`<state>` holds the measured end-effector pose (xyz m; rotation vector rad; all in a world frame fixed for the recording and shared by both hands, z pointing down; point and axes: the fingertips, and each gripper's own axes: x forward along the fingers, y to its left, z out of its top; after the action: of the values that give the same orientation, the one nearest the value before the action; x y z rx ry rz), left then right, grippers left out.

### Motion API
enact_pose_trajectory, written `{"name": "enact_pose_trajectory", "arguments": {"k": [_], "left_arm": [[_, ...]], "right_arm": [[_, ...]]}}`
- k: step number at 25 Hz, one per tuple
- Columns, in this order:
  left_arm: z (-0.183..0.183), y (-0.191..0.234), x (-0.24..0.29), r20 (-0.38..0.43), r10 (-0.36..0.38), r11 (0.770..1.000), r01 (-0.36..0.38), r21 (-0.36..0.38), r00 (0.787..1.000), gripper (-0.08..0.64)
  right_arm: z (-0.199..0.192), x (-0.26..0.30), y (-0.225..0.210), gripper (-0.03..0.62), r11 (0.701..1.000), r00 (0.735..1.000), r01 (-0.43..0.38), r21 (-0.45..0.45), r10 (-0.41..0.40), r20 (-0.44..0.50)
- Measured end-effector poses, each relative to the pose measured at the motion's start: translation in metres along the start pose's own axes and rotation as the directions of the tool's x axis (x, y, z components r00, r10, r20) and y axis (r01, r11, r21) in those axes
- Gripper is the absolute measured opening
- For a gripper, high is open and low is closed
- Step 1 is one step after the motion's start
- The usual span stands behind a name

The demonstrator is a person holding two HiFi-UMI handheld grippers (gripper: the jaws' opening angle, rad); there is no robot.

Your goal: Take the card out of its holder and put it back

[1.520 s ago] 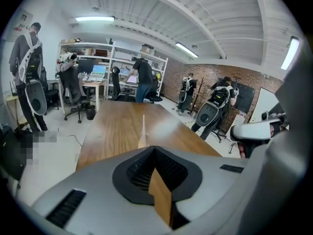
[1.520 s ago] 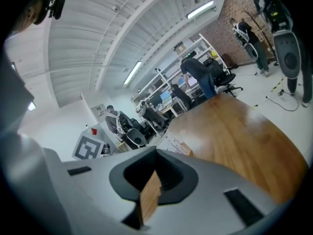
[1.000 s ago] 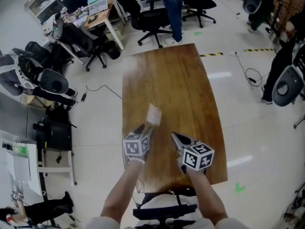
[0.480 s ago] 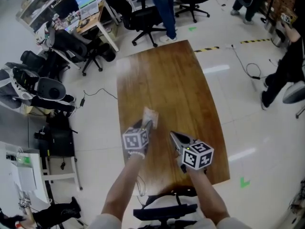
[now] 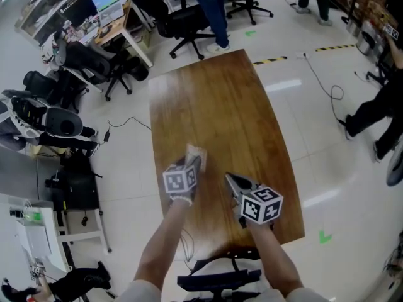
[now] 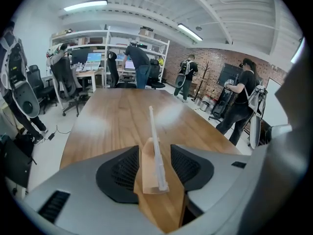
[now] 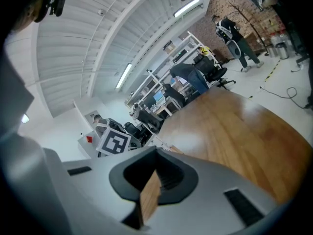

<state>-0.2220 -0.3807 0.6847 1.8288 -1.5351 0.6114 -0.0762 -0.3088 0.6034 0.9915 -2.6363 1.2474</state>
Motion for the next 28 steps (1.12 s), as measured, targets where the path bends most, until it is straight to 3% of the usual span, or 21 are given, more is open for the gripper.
{"name": "enact_pose_trajectory", "arguments": {"k": [8, 12, 28], "left_arm": [[-0.003, 0.0, 0.007, -0.016, -0.008, 1.0, 0.008, 0.001, 1.0, 0.117], [-0.003, -0.006, 0.008, -0.014, -0.019, 1.0, 0.019, 0.013, 1.0, 0.038], [0.0, -0.007, 0.009, -0.007, -0.047, 0.999, 0.047, -0.003, 0.999, 0.002]], "right_arm": [[-0.001, 0.0, -0.012, 0.011, 1.0, 1.0, 0.019, 0.025, -0.019, 0.004], [-0.001, -0.002, -0.014, 0.011, 0.999, 1.0, 0.023, 0.029, -0.023, 0.006], [-0.002, -0.002, -0.02, 0.011, 0.998, 0.999, 0.045, 0.04, -0.045, 0.005]]}}
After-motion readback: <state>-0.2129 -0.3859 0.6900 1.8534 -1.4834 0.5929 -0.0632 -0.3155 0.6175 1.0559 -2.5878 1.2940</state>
